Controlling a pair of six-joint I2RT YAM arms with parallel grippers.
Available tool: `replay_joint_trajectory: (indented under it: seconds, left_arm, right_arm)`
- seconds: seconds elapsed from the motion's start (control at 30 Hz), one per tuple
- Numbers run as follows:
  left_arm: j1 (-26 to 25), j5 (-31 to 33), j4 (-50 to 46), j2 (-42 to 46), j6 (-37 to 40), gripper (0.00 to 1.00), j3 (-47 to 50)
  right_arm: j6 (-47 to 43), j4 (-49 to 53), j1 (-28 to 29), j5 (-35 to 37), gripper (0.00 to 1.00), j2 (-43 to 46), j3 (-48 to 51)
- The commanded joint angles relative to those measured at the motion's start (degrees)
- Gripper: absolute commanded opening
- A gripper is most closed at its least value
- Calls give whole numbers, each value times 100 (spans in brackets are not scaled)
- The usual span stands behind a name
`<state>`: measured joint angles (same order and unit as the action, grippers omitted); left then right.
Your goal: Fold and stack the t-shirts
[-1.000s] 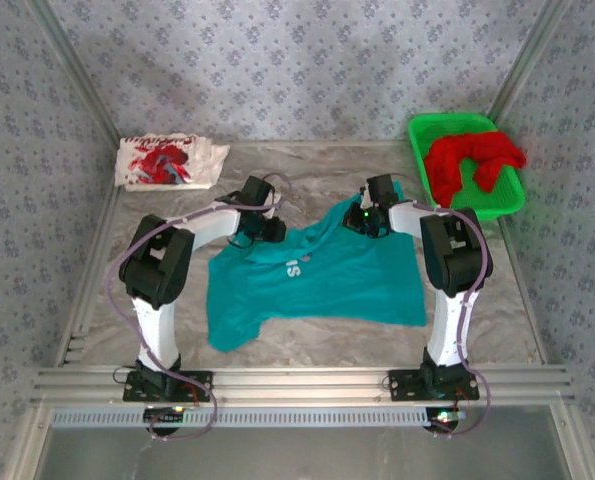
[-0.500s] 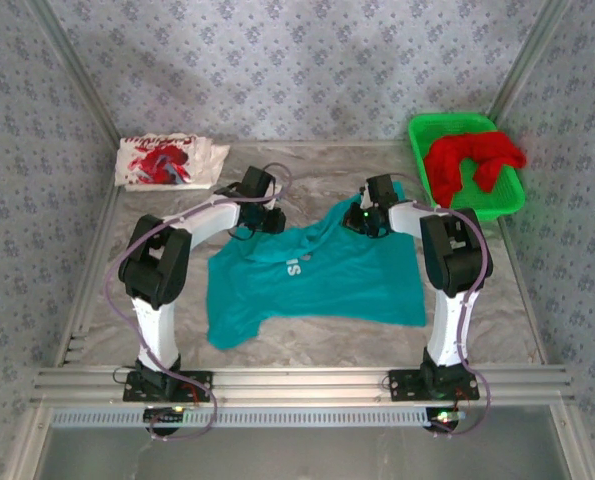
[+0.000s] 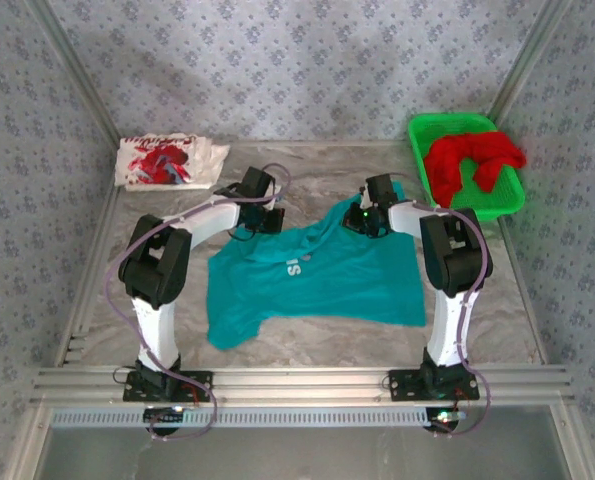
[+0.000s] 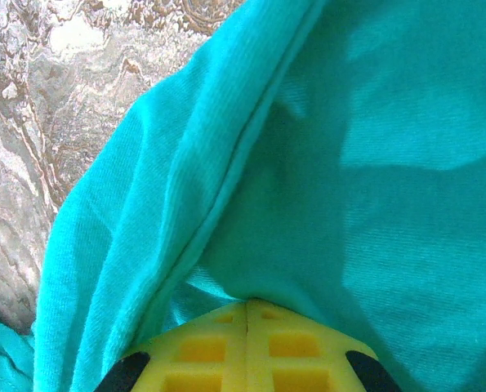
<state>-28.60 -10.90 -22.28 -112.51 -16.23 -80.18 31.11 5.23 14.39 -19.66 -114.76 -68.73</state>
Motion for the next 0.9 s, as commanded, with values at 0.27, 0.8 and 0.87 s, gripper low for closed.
replay_joint_trajectory:
  seconds: [0.27, 0.8, 0.87]
  left_arm:
    - [351, 185, 19, 697, 161, 0, -349]
    - [869, 316, -31, -108, 938, 0, -1983]
    - [946, 307, -136, -348, 1079, 0, -2580]
  right_arm:
    - [132, 649, -174, 354, 0, -139, 316]
    - [144, 769, -309, 280, 0, 49, 110]
    - [98, 855, -337, 297, 0, 52, -138]
